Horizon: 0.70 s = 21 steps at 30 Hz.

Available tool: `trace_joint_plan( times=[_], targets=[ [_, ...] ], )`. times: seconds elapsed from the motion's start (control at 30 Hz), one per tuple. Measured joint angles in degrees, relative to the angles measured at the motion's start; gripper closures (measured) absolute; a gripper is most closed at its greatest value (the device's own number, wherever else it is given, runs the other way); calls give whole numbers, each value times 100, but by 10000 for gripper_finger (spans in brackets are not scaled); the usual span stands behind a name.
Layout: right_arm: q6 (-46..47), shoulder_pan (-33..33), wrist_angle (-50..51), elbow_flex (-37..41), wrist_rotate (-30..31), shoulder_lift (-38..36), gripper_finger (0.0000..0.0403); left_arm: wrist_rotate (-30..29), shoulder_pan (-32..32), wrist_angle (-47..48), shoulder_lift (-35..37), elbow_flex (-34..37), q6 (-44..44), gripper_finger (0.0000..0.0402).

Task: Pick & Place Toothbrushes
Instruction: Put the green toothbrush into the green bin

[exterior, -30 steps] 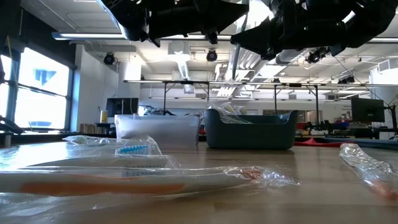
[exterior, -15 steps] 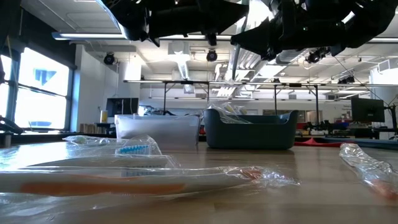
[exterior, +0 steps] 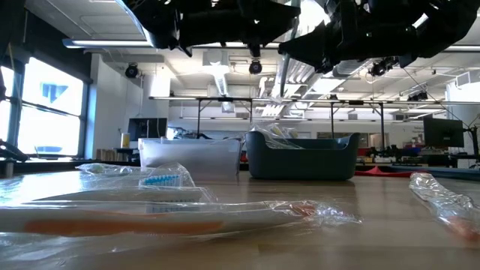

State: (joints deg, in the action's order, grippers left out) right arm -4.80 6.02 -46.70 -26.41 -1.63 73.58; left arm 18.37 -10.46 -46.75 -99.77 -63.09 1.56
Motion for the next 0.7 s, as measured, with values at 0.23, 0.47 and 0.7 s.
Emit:
trace_joint_plan(
  times=[0.23,0.47,0.7],
  targets=[
    [0,0,-2,0,0,0,371,-11,0,234,-4,-2,14,264],
    [0,0,31,1,14,0,371,-7,0,489,-4,-2,15,264],
    [-2,0,229,0,398,0,371,4,-7,558,48,-2,-426,264]
  ],
)
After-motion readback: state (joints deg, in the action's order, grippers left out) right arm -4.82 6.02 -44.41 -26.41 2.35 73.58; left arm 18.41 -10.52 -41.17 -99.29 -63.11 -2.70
